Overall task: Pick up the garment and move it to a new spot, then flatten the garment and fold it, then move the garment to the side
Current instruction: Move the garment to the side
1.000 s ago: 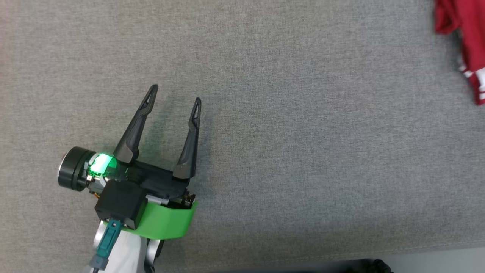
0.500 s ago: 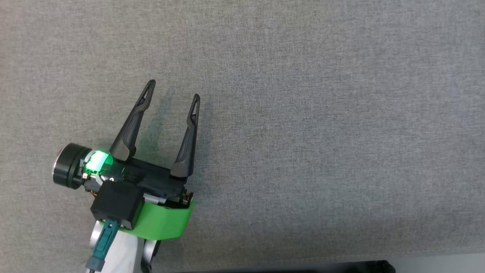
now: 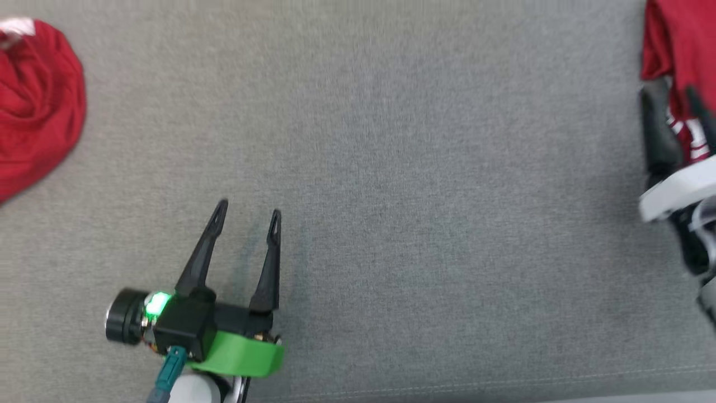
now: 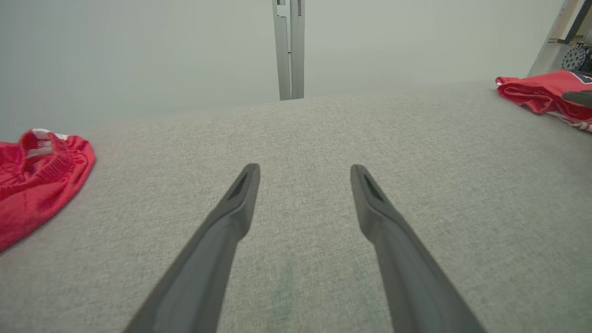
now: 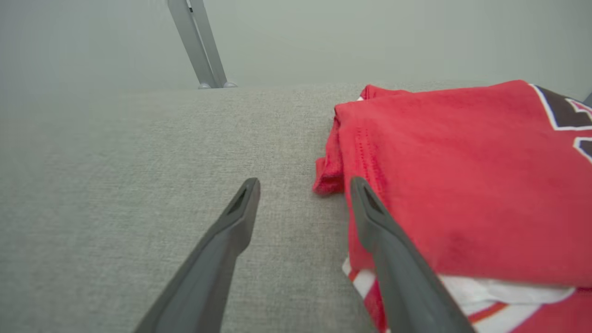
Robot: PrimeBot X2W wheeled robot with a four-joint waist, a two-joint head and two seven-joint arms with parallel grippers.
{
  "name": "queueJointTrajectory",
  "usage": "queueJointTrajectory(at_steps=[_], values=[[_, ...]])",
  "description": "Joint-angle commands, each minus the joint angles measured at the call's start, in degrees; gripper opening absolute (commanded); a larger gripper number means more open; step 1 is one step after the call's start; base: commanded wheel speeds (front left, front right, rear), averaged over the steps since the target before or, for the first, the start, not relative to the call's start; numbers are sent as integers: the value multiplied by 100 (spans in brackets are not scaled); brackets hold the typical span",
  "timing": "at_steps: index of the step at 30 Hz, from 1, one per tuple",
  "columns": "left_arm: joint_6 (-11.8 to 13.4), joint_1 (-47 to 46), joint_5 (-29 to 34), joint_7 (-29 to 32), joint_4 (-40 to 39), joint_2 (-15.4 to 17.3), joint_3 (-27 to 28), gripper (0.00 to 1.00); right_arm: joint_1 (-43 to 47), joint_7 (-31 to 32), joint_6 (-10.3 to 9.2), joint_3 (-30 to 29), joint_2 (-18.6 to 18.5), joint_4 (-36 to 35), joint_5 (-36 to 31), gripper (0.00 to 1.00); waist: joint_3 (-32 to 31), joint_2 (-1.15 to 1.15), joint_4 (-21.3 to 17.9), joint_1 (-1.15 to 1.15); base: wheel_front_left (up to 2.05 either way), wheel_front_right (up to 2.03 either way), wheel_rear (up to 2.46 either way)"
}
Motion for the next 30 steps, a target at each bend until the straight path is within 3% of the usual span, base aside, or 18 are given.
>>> queueJointTrajectory(at_steps=[1,9,18,30], values=[[44,221,-73,-2,105,-19,51,100,298,-25,-9,-5,143,-142,-128,100,-1229,0,44,0,0,0,0],[113,890,-228,-1,577,-64,291,100,1636,-24,-8,-284,1163,-1027,-807,100,-2349,0,37,0,0,0,0],[202,1460,-373,-2,504,-103,680,100,2836,-22,-8,-427,2122,-1715,-1430,100,-2973,0,50,0,0,0,0],[228,1990,-458,-2,412,-113,1041,100,3817,-22,-8,-357,2555,-2270,-1926,100,-3381,0,38,0,0,0,0]])
